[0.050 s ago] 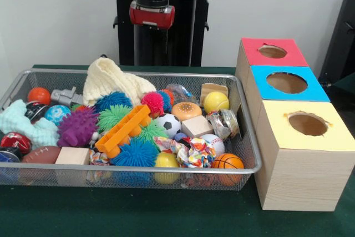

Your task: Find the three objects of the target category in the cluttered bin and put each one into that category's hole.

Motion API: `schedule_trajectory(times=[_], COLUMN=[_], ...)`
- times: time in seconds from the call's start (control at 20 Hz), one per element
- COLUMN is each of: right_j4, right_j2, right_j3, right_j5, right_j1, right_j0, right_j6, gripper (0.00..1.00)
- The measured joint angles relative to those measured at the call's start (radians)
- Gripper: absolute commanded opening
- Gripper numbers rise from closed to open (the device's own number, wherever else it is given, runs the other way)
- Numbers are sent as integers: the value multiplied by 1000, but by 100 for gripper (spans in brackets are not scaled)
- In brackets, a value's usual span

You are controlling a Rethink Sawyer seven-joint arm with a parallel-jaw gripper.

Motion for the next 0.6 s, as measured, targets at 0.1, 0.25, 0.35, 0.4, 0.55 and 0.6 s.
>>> schedule_trajectory(times=[0.1, 0.25, 0.35, 0.4, 0.55, 0.6], right_j4=[29, 69, 78, 80, 80, 80], right_j2=[30, 82, 107, 118, 146, 156], right_j3=[12, 16, 15, 15, 1, -9], right_j5=[56, 159, 198, 212, 242, 247], right_j1=[-43, -111, -132, -140, -144, -140], right_j0=[-13, -16, -16, -16, -13, -11], right_j6=[0, 0, 0, 0, 0, 0], gripper=[100, 100, 100, 100, 100, 100])
